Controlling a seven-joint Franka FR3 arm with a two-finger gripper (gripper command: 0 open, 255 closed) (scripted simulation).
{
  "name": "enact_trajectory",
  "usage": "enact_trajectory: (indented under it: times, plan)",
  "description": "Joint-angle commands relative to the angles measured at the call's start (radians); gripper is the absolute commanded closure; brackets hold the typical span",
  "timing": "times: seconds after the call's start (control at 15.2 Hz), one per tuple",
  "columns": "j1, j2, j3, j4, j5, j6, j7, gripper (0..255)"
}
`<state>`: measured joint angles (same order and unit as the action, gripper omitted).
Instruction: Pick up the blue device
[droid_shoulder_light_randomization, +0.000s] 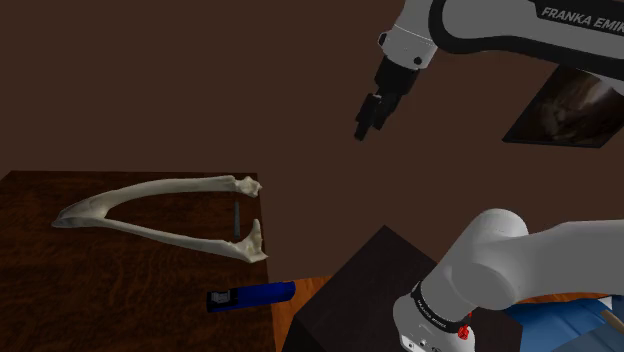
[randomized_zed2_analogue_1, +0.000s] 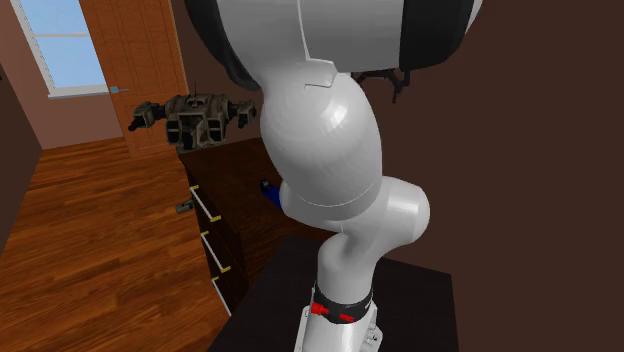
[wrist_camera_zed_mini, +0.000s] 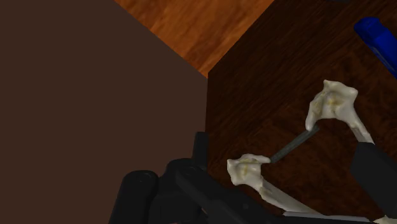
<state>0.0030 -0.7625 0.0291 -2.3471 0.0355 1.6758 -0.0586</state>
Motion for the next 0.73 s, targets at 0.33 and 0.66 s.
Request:
enact_trajectory:
  times: [0.33, 0.66]
  plan:
    - [0.062, 0.071, 0.052, -0.065, 0.026, 0.122, -0.035, 0]
    - [0.122, 0.159, 0.107, -0.114, 0.048, 0.246, -0.070, 0]
